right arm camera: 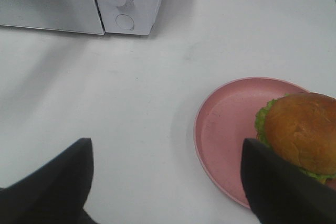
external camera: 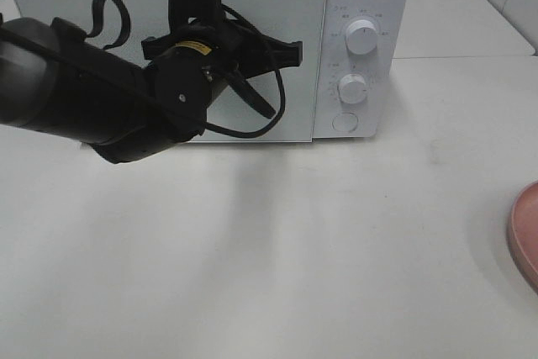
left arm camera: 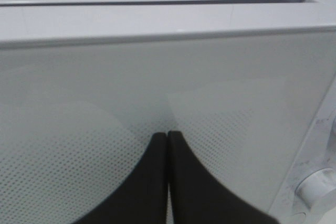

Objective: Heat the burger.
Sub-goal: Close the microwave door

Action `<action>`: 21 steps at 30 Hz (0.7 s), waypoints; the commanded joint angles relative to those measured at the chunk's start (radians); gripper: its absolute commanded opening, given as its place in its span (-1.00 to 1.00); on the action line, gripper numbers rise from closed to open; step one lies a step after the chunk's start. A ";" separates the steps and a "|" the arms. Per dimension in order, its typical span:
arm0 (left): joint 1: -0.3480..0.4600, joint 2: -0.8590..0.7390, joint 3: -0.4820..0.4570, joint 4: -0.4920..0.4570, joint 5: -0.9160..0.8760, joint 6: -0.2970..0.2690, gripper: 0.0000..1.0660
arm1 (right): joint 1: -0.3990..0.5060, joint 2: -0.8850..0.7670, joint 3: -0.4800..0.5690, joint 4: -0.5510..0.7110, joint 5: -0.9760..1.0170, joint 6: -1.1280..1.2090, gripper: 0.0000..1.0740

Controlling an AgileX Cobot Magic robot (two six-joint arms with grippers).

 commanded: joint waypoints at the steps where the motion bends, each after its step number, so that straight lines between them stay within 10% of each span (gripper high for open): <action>1: 0.025 0.025 -0.063 -0.051 -0.064 0.043 -1.00 | -0.007 -0.025 0.001 0.001 0.001 -0.004 0.39; 11: 0.021 0.007 -0.065 -0.075 0.011 0.124 -1.00 | -0.007 -0.025 0.001 0.001 0.001 -0.004 0.39; 13: -0.027 -0.021 -0.065 -0.238 0.031 0.291 -1.00 | -0.007 -0.025 0.001 0.001 0.001 -0.004 0.39; 16: -0.040 -0.032 -0.065 -0.297 0.035 0.345 -1.00 | -0.007 -0.025 0.001 0.001 0.001 -0.004 0.39; 18: -0.090 -0.062 -0.065 -0.516 0.037 0.576 -1.00 | -0.007 -0.025 0.001 0.001 0.001 -0.004 0.39; 21: -0.102 -0.068 -0.065 -0.566 0.043 0.641 -1.00 | -0.007 -0.025 0.001 0.001 0.001 -0.004 0.39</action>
